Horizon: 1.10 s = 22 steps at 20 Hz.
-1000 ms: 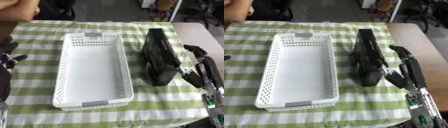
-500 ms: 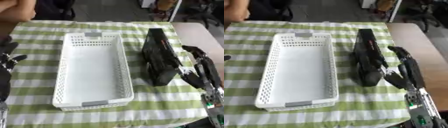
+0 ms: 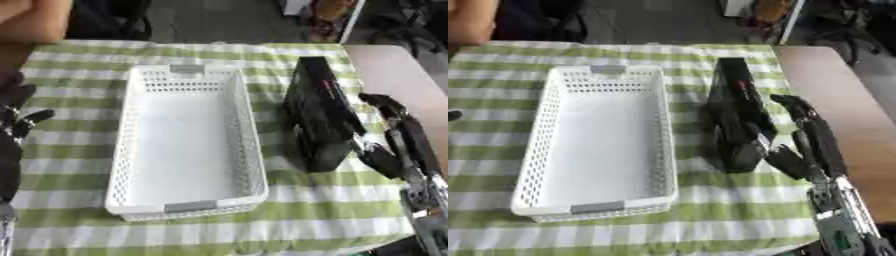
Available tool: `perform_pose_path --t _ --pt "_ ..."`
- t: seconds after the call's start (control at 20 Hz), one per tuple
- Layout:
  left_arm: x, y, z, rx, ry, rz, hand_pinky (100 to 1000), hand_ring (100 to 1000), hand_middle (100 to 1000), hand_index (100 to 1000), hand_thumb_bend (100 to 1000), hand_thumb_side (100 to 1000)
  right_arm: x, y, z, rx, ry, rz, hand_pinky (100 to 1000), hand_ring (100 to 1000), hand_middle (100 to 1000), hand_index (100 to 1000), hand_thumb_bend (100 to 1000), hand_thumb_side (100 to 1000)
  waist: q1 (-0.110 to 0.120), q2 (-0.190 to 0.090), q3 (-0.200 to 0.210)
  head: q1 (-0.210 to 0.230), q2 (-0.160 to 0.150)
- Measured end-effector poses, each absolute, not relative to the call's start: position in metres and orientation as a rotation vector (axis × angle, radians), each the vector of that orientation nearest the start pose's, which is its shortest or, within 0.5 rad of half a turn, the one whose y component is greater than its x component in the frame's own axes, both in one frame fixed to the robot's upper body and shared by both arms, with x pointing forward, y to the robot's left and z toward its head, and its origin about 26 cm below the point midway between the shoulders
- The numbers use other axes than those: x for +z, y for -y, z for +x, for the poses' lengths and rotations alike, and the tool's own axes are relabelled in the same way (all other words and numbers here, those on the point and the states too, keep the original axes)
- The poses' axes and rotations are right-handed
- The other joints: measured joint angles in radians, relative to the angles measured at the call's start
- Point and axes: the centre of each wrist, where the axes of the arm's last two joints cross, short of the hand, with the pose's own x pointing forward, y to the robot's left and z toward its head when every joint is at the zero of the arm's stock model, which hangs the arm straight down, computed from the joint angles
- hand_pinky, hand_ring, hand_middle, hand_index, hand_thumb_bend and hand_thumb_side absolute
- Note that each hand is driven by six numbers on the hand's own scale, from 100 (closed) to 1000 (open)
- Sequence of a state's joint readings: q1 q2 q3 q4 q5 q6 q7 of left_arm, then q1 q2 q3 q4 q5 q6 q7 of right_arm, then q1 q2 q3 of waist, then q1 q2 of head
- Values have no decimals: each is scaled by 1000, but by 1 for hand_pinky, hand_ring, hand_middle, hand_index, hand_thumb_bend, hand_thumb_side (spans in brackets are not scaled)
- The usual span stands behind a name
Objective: Pick up objects on the table and place them in the box.
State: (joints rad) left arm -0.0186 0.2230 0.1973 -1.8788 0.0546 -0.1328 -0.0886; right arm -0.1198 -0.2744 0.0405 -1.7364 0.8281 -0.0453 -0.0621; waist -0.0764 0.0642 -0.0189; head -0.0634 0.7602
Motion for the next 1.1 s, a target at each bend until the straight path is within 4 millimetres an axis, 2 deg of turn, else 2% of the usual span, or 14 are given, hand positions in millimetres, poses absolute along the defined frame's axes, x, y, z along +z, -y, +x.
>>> perform_pose_path --t 1.1 --pt "98 -328 268 -154 2033 224 783 1000 1000 828 153 1000 71 278 303 857 1739 -925 910 844 796 890 648 1000 0 0 2 0 0"
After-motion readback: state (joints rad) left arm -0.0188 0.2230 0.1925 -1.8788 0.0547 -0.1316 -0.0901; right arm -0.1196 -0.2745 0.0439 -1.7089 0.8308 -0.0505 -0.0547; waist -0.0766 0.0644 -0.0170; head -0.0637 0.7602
